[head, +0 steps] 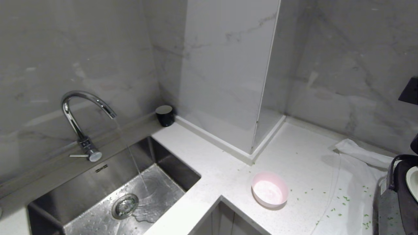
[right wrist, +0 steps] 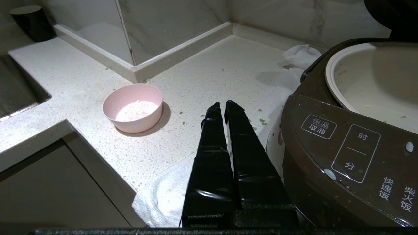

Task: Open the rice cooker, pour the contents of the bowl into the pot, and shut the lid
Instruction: Pick up the bowl on the table

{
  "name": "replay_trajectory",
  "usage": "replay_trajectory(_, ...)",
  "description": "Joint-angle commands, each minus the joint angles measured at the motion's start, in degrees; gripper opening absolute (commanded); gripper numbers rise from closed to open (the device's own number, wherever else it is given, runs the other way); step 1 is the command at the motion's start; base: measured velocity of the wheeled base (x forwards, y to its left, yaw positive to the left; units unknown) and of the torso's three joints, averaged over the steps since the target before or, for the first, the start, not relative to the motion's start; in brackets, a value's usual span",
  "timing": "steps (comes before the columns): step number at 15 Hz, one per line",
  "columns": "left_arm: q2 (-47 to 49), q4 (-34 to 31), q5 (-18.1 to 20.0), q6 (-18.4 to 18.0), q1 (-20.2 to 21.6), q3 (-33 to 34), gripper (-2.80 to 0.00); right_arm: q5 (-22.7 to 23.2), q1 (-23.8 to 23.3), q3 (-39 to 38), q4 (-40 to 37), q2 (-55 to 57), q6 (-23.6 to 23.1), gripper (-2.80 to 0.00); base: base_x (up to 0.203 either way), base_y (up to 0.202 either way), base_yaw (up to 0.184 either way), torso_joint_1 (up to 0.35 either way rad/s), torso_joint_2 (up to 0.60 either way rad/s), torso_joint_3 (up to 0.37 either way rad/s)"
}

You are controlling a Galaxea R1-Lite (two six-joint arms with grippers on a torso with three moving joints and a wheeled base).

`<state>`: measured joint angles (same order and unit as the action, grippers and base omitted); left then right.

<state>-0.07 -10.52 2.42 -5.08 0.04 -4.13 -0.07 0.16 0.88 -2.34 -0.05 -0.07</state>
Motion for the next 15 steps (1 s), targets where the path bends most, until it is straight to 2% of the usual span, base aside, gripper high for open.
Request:
replay_trajectory(1,-0.1,-0.1,0.0,1.3,0.0,0.0,-2.80,0.0,0.0,0.0,0.0,0.0,0.0,-2.80,0.000,0.000,0.000,0.000,0.00,0.000)
replay_trajectory(11,-0.1,-0.2,0.0,1.6,0.0,-0.1,-2.80,-0.1,0.0,0.6,-0.3,0.0,-1.5,-2.80,0.000,0.000,0.000,0.000,0.00,0.000)
replay_trajectory(13,-0.1,-0.2,0.0,1.6,0.0,-0.1,-2.80,0.2,0.0,5.5,-1.1,3.3,-2.1,-2.80,0.000,0.000,0.000,0.000,0.00,0.000)
replay_trajectory(15,-0.1,-0.3,0.0,1.6,0.0,-0.1,-2.80,1.3,0.1,11.1,-1.5,13.3,-1.6,-2.80,0.000,0.000,0.000,0.000,0.00,0.000)
